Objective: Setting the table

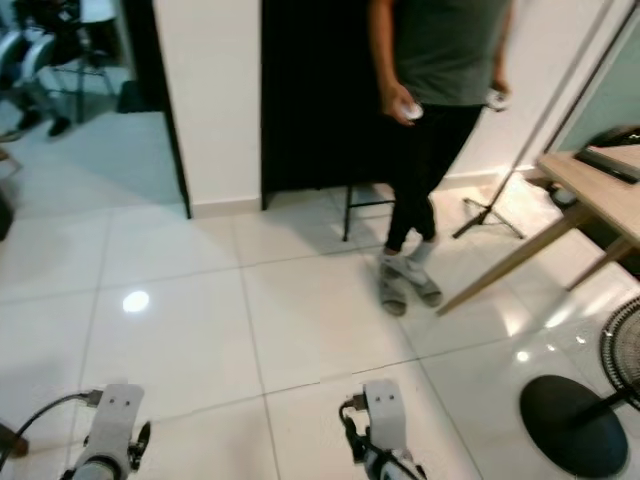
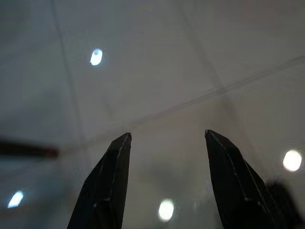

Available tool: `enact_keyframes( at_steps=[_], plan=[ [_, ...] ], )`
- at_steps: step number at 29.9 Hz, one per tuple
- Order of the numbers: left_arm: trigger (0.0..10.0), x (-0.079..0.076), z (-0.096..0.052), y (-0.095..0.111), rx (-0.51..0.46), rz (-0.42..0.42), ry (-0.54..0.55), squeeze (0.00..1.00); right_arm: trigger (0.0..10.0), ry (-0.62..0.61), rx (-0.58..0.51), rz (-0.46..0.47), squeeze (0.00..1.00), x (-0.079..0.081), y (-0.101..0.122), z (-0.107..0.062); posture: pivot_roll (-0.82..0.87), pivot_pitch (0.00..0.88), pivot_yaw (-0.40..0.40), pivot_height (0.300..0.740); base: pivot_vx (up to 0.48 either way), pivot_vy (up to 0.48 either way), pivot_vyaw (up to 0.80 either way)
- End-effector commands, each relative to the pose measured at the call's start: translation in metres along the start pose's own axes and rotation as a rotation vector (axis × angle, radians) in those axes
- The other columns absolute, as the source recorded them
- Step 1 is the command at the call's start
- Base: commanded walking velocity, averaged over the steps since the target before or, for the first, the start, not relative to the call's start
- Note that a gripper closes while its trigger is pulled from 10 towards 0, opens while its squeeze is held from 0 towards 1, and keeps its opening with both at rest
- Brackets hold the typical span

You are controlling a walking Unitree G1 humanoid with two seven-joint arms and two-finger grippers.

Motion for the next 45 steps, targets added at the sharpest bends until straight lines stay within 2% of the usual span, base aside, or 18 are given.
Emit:
enact_keyframes(
  at_steps=[1, 45],
  plan=[
    [10.0, 0.0072, -0.0071, -0.0199, 0.062, 0.011, 0.020, 0.00, 10.0, 0.009, 0.014, 0.009, 0.00, 0.0041, -0.0059, -0.0020, -0.02, 0.000, 0.044, 0.740, 0.000, 0.000, -0.74],
    [10.0, 0.0047, -0.0064, -0.0216, 0.061, -0.007, 0.017, 0.00, 10.0, 0.007, 0.015, -0.001, 0.00, 0.0021, -0.0061, -0.0011, -0.02, 0.000, 0.037, 0.740, 0.000, 0.000, -0.74]
  ],
)
Point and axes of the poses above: a point about 5 cm out from each wrist's last joint towards the gripper, its own z axis pointing out of the wrist towards the gripper, its own y axis along the axis of the wrist's last joint, x = y × z, the point moved 2 cm from there along z, pointing out of the wrist towards the gripper, and after that the axes turned 7 degrees about -z, right-handed, at the moved point
